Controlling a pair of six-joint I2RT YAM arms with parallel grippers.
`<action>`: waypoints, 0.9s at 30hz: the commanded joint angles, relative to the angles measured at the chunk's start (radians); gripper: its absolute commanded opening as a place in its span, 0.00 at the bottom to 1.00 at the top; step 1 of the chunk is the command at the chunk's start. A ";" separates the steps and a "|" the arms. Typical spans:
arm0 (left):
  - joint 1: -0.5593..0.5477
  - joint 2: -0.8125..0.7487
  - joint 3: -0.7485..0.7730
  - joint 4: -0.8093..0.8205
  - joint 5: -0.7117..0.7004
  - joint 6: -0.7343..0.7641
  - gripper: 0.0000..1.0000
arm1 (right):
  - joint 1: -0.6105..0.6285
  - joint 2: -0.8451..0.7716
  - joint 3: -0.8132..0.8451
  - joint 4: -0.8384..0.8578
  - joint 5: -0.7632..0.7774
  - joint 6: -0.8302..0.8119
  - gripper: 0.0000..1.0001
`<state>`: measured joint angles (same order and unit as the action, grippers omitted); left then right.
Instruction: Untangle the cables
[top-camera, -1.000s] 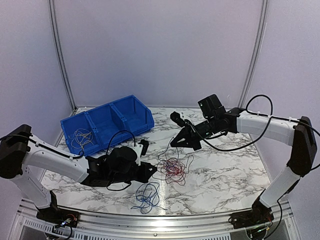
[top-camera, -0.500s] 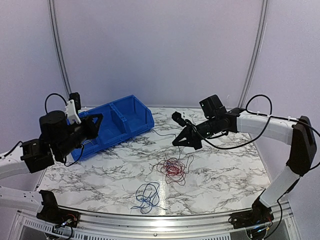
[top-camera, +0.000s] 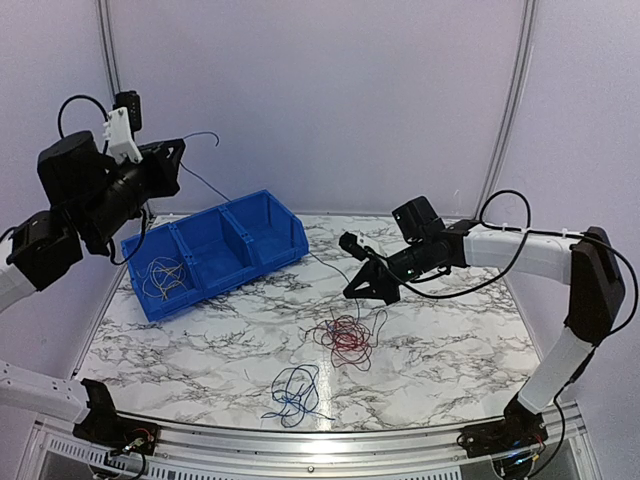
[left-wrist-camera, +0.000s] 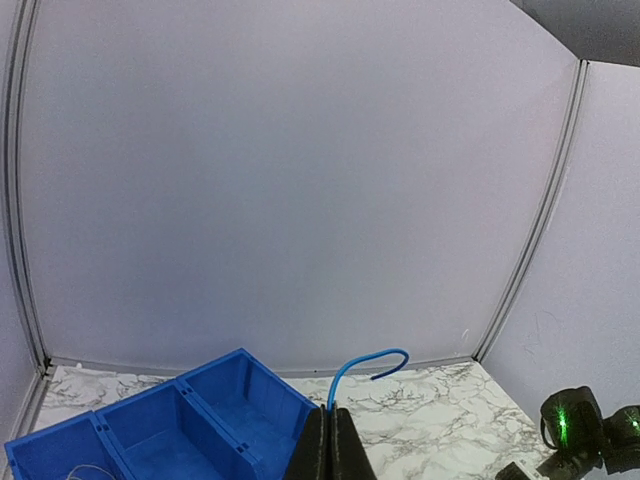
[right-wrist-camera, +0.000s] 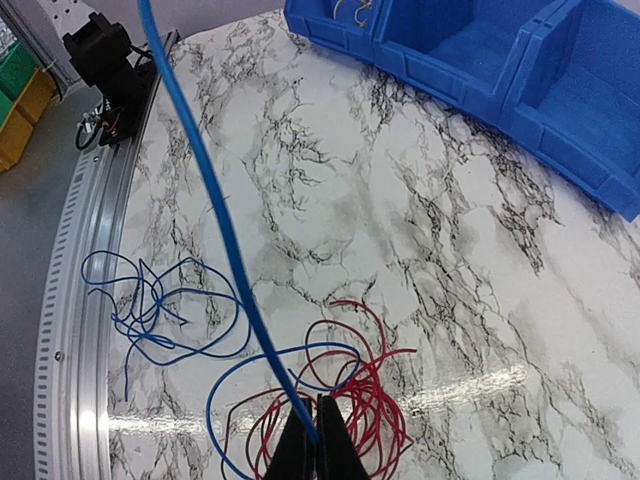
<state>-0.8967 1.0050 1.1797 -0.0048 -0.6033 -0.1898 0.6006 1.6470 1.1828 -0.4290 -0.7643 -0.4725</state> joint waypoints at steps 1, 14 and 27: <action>0.015 0.068 0.144 -0.032 0.003 0.121 0.00 | -0.007 0.022 0.007 0.001 0.011 -0.012 0.00; 0.082 0.226 0.417 -0.092 0.045 0.228 0.00 | -0.006 0.021 0.021 -0.029 -0.017 -0.032 0.42; 0.225 0.376 0.635 -0.118 0.118 0.277 0.00 | -0.006 0.037 0.024 -0.038 0.004 -0.043 0.48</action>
<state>-0.7181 1.3277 1.7626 -0.1036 -0.5259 0.0532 0.6006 1.6810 1.1828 -0.4511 -0.7708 -0.5026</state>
